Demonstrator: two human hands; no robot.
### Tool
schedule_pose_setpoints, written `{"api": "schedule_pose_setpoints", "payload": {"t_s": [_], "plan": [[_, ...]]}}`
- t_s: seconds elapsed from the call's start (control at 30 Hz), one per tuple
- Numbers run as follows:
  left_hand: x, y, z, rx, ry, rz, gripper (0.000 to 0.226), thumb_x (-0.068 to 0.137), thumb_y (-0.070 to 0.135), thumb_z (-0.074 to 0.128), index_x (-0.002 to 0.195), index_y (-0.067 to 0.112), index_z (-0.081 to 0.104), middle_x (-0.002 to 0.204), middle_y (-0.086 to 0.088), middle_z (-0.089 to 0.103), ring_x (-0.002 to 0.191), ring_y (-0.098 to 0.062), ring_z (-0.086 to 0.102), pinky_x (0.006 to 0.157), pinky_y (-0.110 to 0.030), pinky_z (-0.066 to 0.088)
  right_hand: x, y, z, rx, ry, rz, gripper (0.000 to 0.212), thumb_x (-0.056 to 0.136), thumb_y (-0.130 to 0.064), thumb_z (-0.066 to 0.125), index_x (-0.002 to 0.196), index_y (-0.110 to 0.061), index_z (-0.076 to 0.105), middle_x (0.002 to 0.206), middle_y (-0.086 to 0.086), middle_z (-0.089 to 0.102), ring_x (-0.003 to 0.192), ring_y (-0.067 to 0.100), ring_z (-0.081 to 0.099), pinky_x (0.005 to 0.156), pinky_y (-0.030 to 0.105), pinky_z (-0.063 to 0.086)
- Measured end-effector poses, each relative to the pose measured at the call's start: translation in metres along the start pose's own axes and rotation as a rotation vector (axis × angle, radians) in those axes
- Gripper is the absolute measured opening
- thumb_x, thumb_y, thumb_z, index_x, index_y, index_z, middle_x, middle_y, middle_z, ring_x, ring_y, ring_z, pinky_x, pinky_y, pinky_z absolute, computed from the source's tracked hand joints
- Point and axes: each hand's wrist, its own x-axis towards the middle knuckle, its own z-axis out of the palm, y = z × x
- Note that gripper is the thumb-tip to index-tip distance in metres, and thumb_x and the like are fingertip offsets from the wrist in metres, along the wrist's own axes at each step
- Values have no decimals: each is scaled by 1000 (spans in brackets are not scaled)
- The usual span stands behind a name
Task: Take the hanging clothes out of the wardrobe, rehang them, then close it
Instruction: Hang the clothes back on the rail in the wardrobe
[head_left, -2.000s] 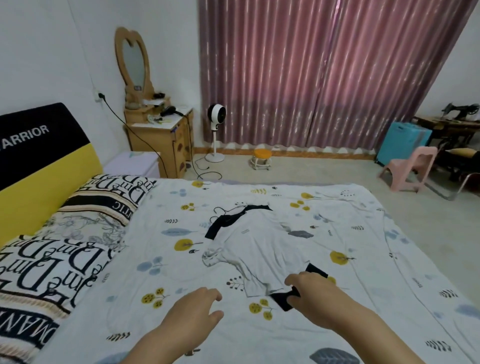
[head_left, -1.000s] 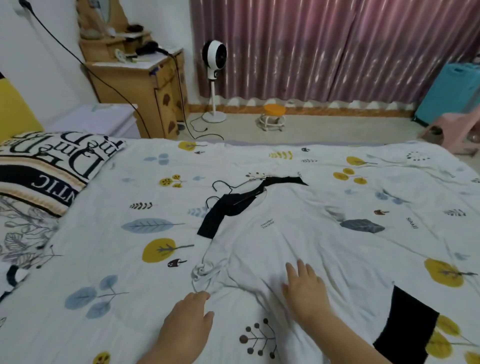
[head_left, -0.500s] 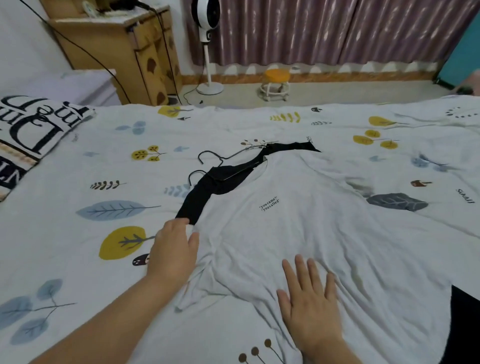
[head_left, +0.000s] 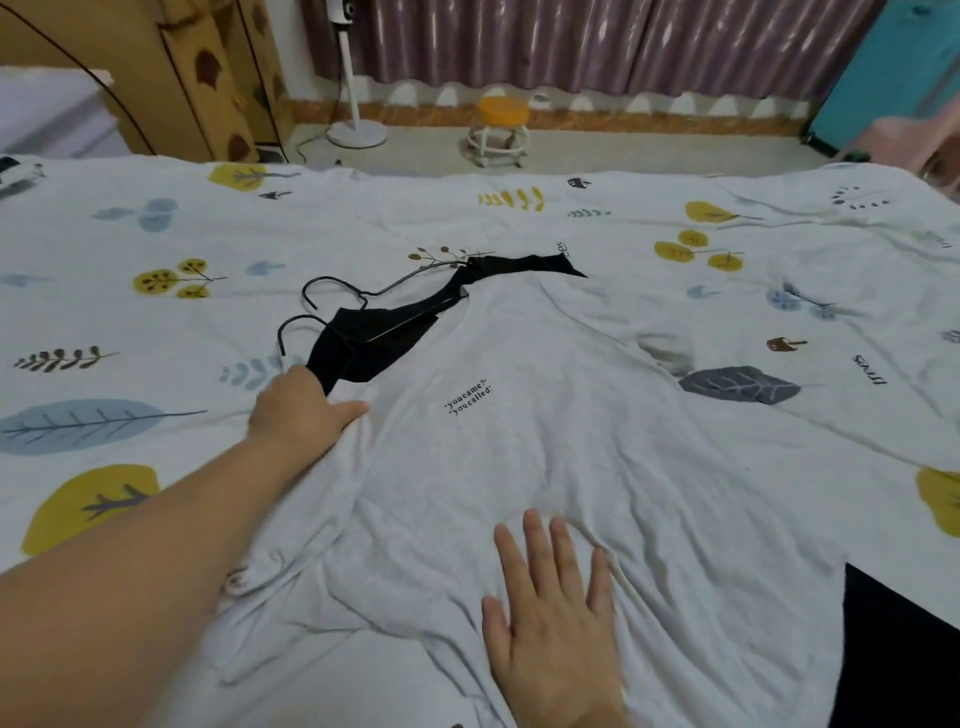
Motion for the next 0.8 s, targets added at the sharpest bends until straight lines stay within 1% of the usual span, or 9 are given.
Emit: {"api": "schedule_pose_setpoints", "payload": {"t_s": [0.07, 0.17, 0.37, 0.47, 0.53, 0.6, 0.67, 0.73, 0.8], "plan": [[-8, 6, -2, -79, -36, 11, 46, 77, 42, 71, 88, 4, 46, 77, -6, 50, 89, -32, 56, 65, -34, 37, -1, 0, 2, 0, -7, 22, 50, 92, -44, 24, 136, -24, 39, 146, 3, 38, 146, 20, 3, 110, 49, 10], [-30, 7, -6, -156, -41, 68, 42, 77, 40, 71, 88, 6, 49, 80, -4, 51, 82, -27, 52, 65, -32, 35, -3, -3, -3, 8, -86, 55, 57, 96, -45, 6, 135, -23, 40, 141, 5, 48, 137, 25, 26, 109, 51, 12], [-90, 17, -27, -212, -47, 268, 16, 89, 21, 58, 95, 8, 51, 77, 1, 50, 80, -21, 48, 64, -28, 31, -5, -9, -15, 21, -197, 56, 55, 92, -42, 22, 126, -20, 59, 133, 6, 57, 122, 29, 54, 107, 48, 8], [-121, 17, -40, -186, -78, 310, 24, 94, 26, 50, 106, 6, 54, 93, -5, 58, 84, -18, 48, 68, -26, 32, -7, -12, -30, -50, -257, 28, 84, 79, -48, -19, 149, -25, 21, 157, 4, 16, 145, 27, 14, 111, 45, -13], [-145, 12, -53, -200, -92, 306, 26, 96, 30, 46, 106, 8, 56, 96, -4, 60, 86, -18, 51, 70, -26, 34, -13, -16, -45, -35, -375, 12, 86, 70, -48, -25, 150, -24, -5, 159, 1, -9, 146, 23, -10, 112, 45, -15], [-169, 6, -71, -202, -75, 312, 27, 96, 33, 44, 103, 11, 58, 93, -3, 63, 86, -18, 55, 69, -26, 34, -22, -21, -68, -52, -486, 22, 65, 91, -44, -4, 150, -19, 5, 159, 5, 1, 146, 25, -1, 116, 43, 2], [-192, 3, -96, -193, -43, 320, 26, 96, 34, 44, 98, 13, 59, 86, -1, 63, 79, -16, 55, 63, -26, 33, -33, -27, -96, -16, -510, -21, 43, 98, -30, 25, 135, -12, 37, 145, 9, 35, 134, 26, 32, 103, 36, 30], [-213, 2, -126, -201, -7, 325, 23, 95, 34, 46, 90, 14, 57, 73, 2, 59, 68, -13, 52, 54, -21, 31, -43, -31, -133, 56, -445, -32, 26, 95, -25, 34, 109, -15, 53, 124, 6, 54, 115, 23, 48, 81, 31, 36], [-233, 3, -157, -229, 24, 332, 25, 95, 33, 47, 86, 12, 57, 64, 3, 53, 61, -10, 49, 51, -18, 30, -49, -34, -179, 125, -330, -22, 25, 95, -25, 36, 112, -17, 54, 123, 2, 55, 116, 22, 48, 85, 30, 39]]}}
